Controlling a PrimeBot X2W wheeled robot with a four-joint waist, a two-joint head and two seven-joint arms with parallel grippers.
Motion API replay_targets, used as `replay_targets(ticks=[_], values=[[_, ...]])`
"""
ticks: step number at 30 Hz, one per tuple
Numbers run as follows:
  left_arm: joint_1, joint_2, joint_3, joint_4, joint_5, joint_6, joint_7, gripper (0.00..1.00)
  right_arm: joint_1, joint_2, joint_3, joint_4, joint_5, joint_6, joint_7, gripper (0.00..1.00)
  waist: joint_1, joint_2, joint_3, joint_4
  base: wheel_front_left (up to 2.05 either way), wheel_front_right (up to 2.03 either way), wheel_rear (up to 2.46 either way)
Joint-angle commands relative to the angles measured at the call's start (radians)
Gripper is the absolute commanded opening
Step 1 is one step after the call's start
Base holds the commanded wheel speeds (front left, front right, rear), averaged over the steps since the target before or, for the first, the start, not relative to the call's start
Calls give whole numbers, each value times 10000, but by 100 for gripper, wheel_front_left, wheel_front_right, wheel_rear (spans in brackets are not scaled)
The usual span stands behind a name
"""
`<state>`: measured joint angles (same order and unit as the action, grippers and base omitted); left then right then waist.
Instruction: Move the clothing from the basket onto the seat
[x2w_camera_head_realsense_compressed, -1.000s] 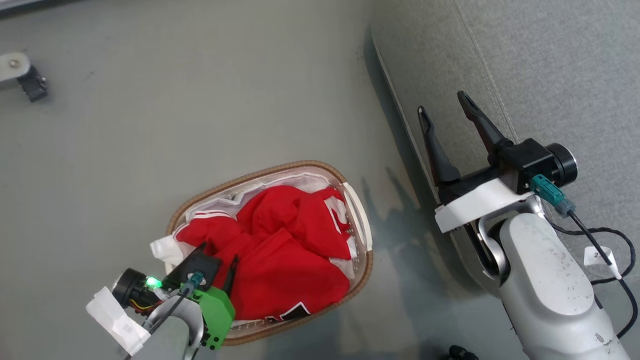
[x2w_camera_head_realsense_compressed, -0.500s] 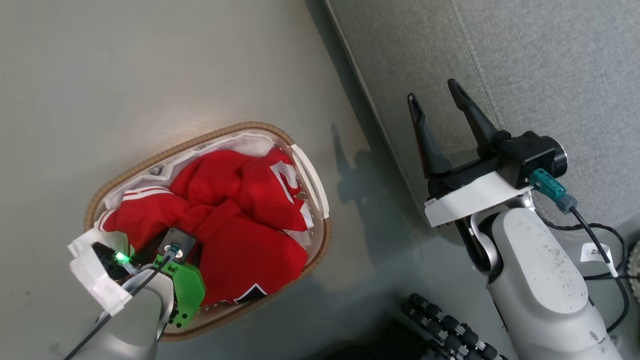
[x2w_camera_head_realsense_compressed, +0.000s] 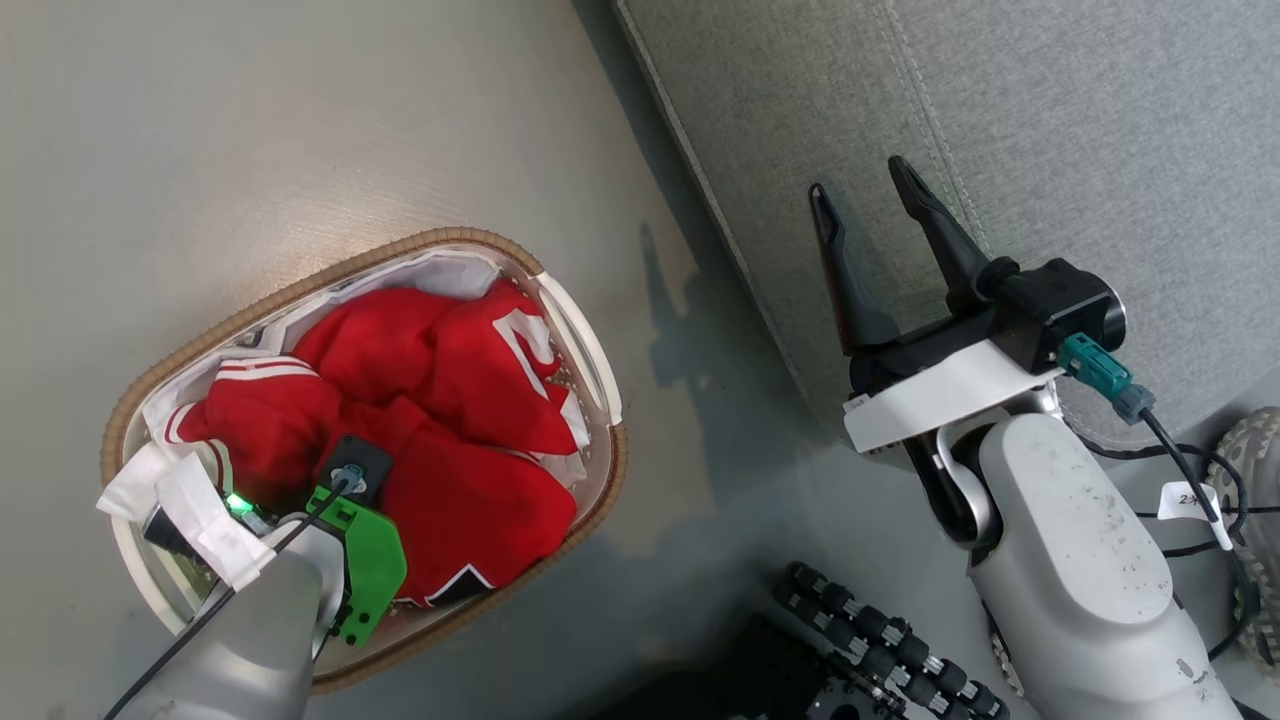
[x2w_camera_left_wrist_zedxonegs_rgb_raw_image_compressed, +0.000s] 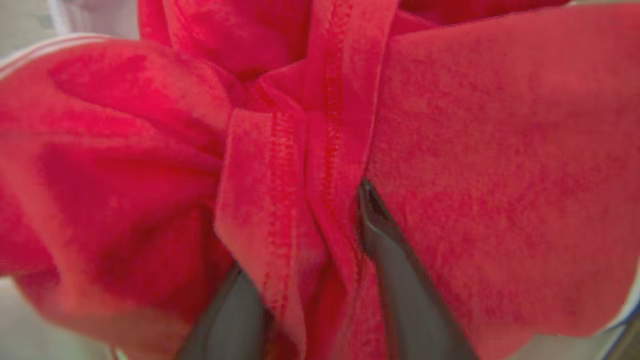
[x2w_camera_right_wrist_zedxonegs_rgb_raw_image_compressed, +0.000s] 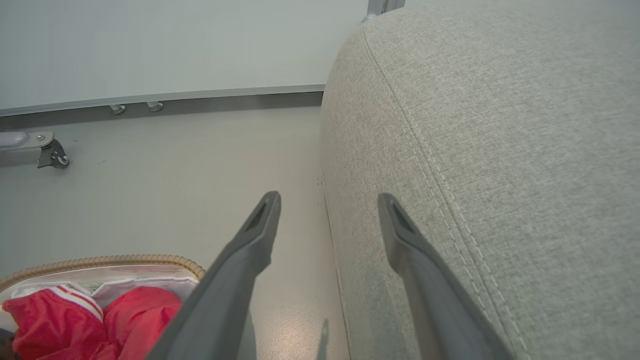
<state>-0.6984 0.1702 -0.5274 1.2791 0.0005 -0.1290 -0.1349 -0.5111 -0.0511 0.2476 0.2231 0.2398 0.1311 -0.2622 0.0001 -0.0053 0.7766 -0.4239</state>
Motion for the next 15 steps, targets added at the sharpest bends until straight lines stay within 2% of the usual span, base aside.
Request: replay_targets(ticks=[1,8,15], values=[[-87,2,39,37,-139,-16,-129,0,33,-12,-23,81,35,-6,-37,100,-1,53,-165,50,0,0,0],[314,-391,540,-79,-841,205,-1016,0,244,-19,-113,419,-153,-6,-36,100,-1,53,-1050,484,0,0,0],[783,-870,678,-1044,-1295,141,-1313,0,571,-27,-326,861,-633,-8,-30,100,-1,53,-2278,1463,0,0,0]])
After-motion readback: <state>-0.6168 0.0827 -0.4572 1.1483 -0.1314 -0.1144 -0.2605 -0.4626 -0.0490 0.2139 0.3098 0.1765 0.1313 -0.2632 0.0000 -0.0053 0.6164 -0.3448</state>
